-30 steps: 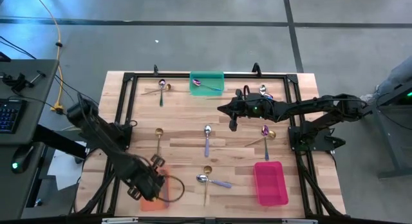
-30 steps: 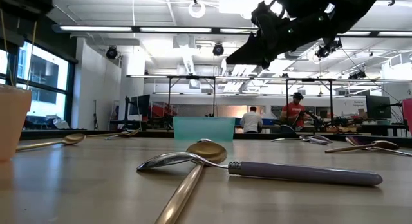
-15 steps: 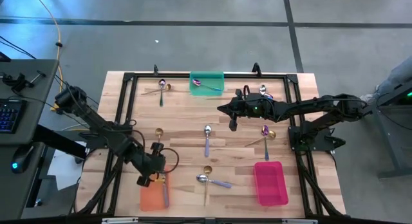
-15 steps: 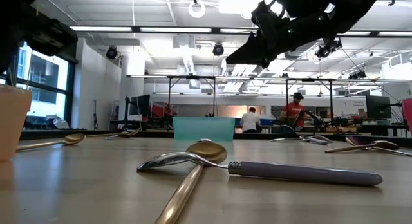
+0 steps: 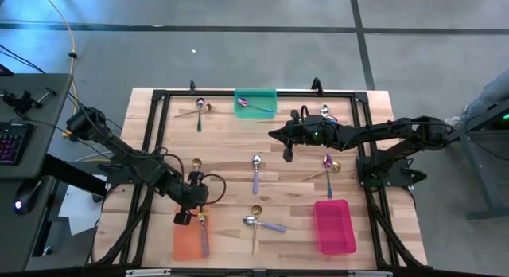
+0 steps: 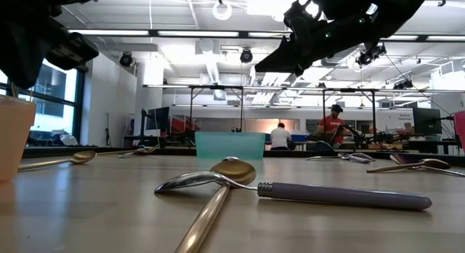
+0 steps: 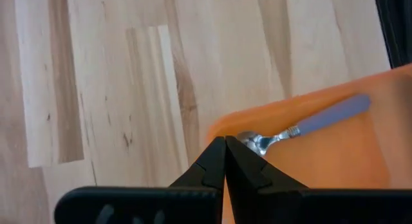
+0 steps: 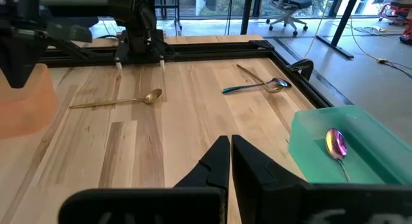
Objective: Sort silverware by color (type)
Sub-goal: Put the yellow spoon into the red bin
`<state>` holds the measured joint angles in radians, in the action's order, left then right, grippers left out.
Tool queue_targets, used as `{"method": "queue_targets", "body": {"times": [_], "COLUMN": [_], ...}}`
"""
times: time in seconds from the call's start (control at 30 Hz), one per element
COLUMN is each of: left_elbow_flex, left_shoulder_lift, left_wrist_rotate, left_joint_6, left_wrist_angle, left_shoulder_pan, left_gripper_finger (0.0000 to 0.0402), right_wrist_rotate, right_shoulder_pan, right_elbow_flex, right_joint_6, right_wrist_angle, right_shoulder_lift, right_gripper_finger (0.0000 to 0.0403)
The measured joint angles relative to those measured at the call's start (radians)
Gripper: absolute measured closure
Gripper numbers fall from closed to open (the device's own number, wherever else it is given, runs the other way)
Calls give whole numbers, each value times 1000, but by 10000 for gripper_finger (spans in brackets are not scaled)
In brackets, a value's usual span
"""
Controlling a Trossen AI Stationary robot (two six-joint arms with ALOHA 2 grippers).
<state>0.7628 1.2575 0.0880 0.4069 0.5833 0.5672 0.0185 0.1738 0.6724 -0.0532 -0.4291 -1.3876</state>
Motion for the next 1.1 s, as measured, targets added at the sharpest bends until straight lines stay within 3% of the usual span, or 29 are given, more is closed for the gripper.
{"method": "queue_targets", "body": {"times": [0.47, 0.8, 0.97, 1.1], "left_elbow_flex": [0, 0, -17, -157], "left_shoulder_lift": [-24, -133, -174, -226], "left_wrist_rotate": [32, 72, 47, -51], "left_joint_6": [26, -85, -208, -244], "left_wrist_angle": [-16, -47, -156, -391], "left_shoulder_pan": [-58, -119, -182, -260], "left_gripper_finger": [401, 401, 401, 401], "right_wrist_rotate": [0, 0, 0, 0], "right_shoulder_pan": [0, 0, 0, 0], "right_elbow_flex": [0, 0, 0, 0], "right_joint_6": [-41, -26, -26, -26], "right_wrist_angle": [10, 17, 20, 21], "right_shoulder_lift": [0, 0, 0, 0], "right_gripper_finger": [403, 403, 403, 403]}}
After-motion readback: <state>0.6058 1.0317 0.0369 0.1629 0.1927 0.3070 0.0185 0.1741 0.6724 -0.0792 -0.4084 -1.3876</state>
